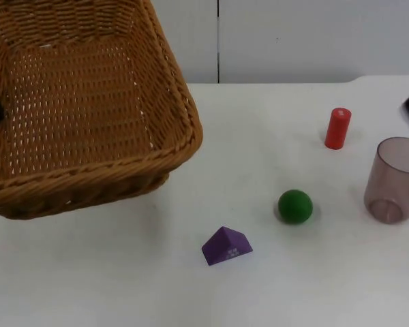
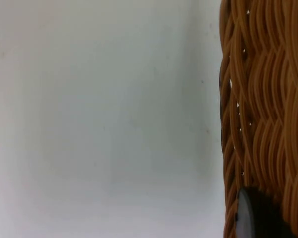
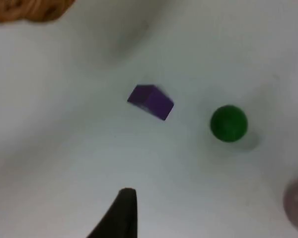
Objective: Pick up the basket with the left hand and place the triangular block into the basket with the right hand.
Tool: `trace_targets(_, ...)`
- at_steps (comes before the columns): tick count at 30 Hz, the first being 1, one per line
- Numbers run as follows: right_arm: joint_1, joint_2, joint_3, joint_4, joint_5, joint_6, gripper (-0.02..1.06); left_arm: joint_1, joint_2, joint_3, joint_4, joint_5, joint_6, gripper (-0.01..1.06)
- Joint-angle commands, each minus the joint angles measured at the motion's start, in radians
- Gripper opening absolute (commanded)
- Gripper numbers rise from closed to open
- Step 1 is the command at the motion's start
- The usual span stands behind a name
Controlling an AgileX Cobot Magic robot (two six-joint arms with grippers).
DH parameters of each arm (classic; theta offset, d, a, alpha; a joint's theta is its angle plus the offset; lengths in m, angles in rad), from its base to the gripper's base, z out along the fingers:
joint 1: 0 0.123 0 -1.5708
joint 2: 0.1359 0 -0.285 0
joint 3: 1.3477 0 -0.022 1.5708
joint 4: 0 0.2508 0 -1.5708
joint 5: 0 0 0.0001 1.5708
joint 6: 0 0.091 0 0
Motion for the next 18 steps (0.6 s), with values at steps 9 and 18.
trace_targets(9,0.214,0.338,-0.118,-0.06,-0.156,-0.185,0.98,0.001,-0.013,0.0,-0.025,-0.045,-0.001,0.0)
trace_targets(18,0.243,0.555,-0.272,-0.085,-0.1,-0.279,0.98,0.114,-0.013,0.0,-0.005,-0.048,-0.054,0.0)
